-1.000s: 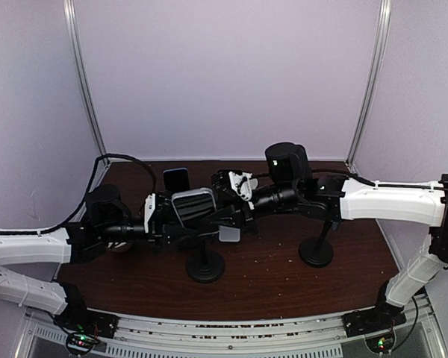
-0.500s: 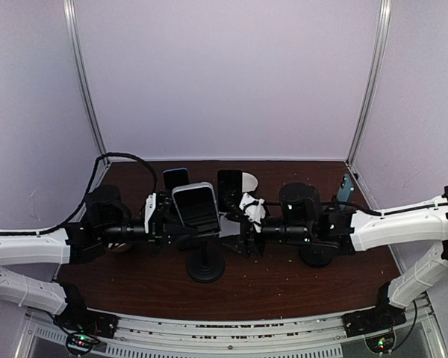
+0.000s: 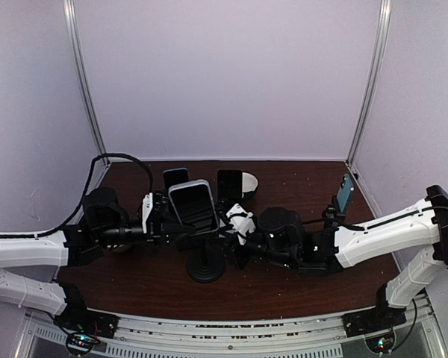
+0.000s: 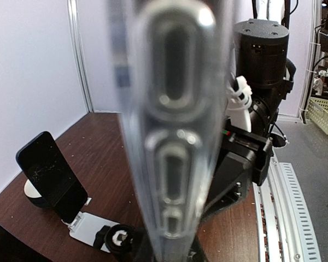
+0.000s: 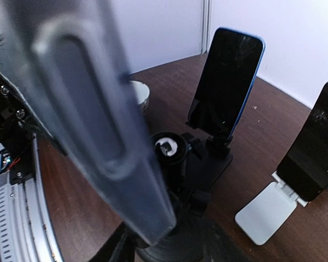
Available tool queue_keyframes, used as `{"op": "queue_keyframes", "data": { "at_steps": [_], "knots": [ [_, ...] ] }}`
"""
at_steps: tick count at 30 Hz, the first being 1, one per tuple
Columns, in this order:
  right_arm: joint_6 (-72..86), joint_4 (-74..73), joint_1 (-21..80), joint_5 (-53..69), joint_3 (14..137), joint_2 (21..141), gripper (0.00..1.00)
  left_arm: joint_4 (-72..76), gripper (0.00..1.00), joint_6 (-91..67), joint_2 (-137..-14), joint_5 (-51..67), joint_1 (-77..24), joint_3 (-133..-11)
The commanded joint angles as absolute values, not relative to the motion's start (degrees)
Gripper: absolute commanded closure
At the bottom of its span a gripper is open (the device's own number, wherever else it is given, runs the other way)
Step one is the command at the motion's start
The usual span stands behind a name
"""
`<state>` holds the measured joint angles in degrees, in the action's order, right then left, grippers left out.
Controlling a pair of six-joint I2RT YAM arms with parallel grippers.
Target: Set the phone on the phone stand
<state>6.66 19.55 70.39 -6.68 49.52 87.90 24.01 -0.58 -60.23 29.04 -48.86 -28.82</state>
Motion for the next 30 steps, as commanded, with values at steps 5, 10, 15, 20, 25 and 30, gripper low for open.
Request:
{"op": "queue_keyframes", "data": {
  "at_steps": [5, 10, 15, 20, 25, 30],
  "knots": [
    [9.48, 20.94, 70.75, -14.62, 49.85, 86.46, 1.0, 6.42, 1.0, -1.06, -61.84, 24.87, -48.87, -31.86],
    [11.98, 19.36, 70.55, -17.43, 48.59, 84.08, 1.0, -3.2, 1.0, -4.43, -63.39, 17.31, -48.81, -34.19],
    [14.52, 18.94, 70.53, -21.75, 50.31, 86.04, 1.0, -7.61, 1.0, -12.25, -61.35, 2.58, -49.86, -33.76],
    [17.75, 21.25, 68.61, -22.71, 50.08, 87.85, 1.0, -6.57, 1.0, -14.03, -59.11, -0.02, -51.42, -31.07],
    [20.0, 21.24, 66.34, -23.0, 49.38, 89.14, 1.0, -7.79, 1.0, -13.83, -57.93, -3.2, -51.42, -32.61],
    [13.4, 28.89, 66.27, -16.27, 46.9, 89.73, 1.0, -4.11, 1.0, -10.49, -59.24, 1.67, -51.42, -32.86]
  ]
}}
